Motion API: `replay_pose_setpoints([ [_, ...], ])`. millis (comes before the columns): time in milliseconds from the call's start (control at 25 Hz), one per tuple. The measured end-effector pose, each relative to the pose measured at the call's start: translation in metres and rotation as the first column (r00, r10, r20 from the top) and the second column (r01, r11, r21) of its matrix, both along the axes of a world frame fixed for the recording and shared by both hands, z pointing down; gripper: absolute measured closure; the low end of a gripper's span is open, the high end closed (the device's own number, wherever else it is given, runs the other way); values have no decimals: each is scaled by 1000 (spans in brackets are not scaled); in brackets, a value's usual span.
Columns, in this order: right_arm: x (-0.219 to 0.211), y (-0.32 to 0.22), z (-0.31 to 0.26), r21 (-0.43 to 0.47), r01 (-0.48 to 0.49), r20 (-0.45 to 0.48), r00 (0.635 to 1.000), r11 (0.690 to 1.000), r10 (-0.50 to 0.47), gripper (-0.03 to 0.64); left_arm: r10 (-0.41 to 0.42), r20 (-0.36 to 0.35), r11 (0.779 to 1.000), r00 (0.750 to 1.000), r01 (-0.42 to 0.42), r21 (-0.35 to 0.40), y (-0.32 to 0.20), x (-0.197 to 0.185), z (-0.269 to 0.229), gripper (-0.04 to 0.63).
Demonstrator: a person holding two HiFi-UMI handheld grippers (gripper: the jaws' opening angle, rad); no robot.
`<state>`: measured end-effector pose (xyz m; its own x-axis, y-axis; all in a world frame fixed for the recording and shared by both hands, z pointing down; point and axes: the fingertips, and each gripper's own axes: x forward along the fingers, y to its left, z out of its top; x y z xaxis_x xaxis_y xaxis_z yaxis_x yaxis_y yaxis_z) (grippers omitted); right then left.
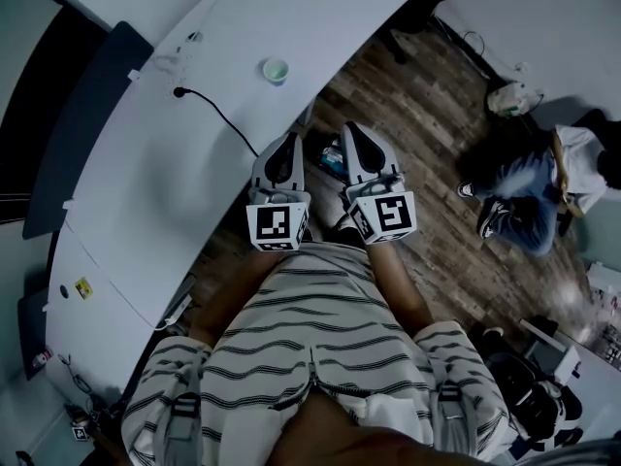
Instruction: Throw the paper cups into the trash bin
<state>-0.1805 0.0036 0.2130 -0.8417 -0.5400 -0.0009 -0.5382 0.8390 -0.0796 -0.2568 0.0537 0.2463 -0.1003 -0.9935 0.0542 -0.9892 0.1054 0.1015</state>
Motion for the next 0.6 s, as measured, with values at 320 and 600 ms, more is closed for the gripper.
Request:
replay_pose_setpoints([
  [320,5,-21,-2,0,26,-1,1000,1000,-26,607,-60,11,998,998,60,-27,-17,-6,6,571],
  [600,12,-37,7,-24,29,-3,1000,999,-29,607,-101,14,992,995,101,-70,-35,-12,24,569],
])
